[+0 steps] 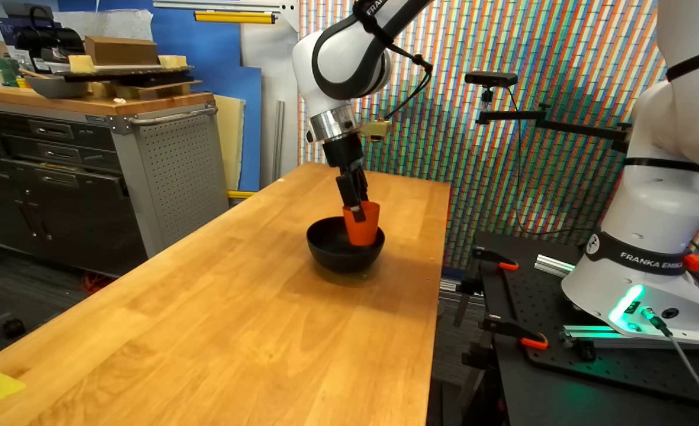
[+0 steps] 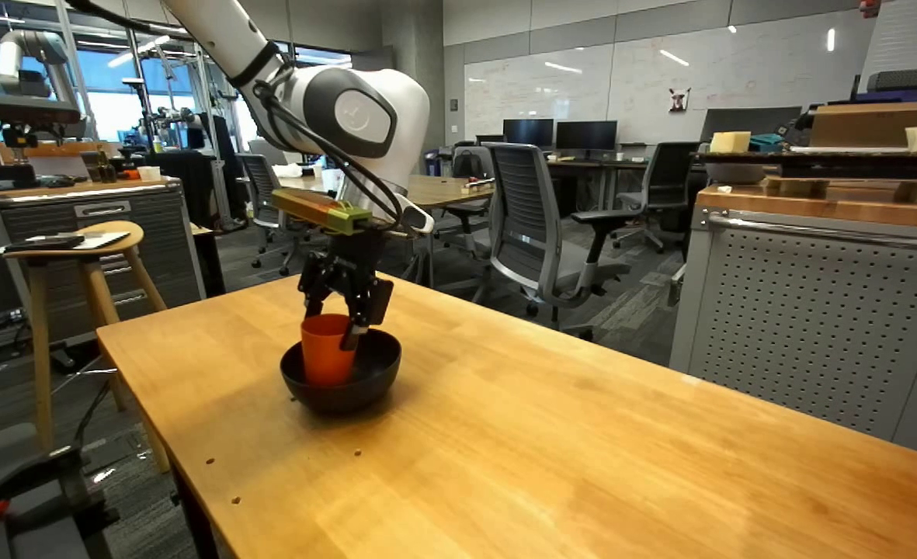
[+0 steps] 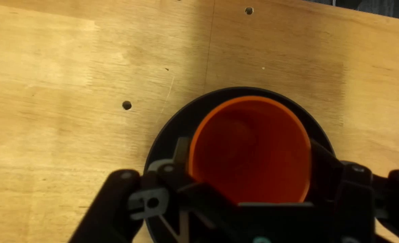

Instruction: Take the cup and put it in the bowl

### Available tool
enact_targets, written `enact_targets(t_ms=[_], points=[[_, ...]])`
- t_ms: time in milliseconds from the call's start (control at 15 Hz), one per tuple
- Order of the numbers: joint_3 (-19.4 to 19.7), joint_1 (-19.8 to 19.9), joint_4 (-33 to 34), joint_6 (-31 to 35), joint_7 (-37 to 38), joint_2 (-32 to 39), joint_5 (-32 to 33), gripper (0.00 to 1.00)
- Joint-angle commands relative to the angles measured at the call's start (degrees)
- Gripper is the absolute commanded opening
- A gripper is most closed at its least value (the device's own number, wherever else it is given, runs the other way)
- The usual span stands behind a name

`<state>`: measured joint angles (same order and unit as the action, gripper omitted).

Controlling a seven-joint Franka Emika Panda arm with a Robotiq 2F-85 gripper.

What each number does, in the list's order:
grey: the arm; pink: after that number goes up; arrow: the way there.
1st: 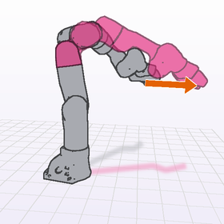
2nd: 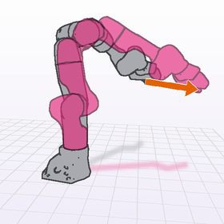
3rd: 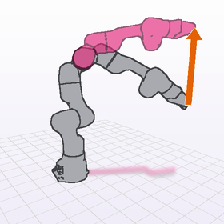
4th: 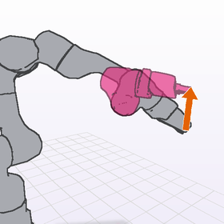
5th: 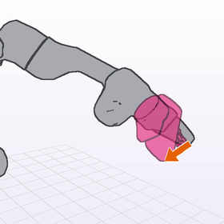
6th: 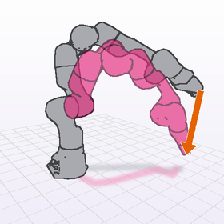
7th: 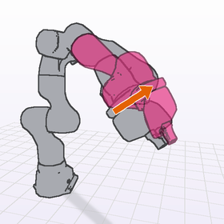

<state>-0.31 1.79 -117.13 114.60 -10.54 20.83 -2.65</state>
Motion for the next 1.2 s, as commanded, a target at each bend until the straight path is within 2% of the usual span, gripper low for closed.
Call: enact_targets(t_ms=[0,733,800,867,933,1000,1133], points=[[-1.05,0.88,2.15,-0.07,-2.09,2.32,-2.33,0.56],[-2.10,0.94,3.67,2.61,-4.26,5.19,-2.45,0.56],[-2.09,0.98,3.59,2.93,-4.45,5.24,-2.34,0.60],[-2.08,0.97,3.39,3.33,-4.55,5.17,-2.20,0.86],[-2.10,1.02,3.30,3.52,-4.74,5.11,-2.18,0.96],[-2.13,1.05,3.16,3.70,-4.92,4.96,-2.19,1.00],[-2.19,1.08,2.96,4.15,-5.38,4.73,-2.19,1.00]])
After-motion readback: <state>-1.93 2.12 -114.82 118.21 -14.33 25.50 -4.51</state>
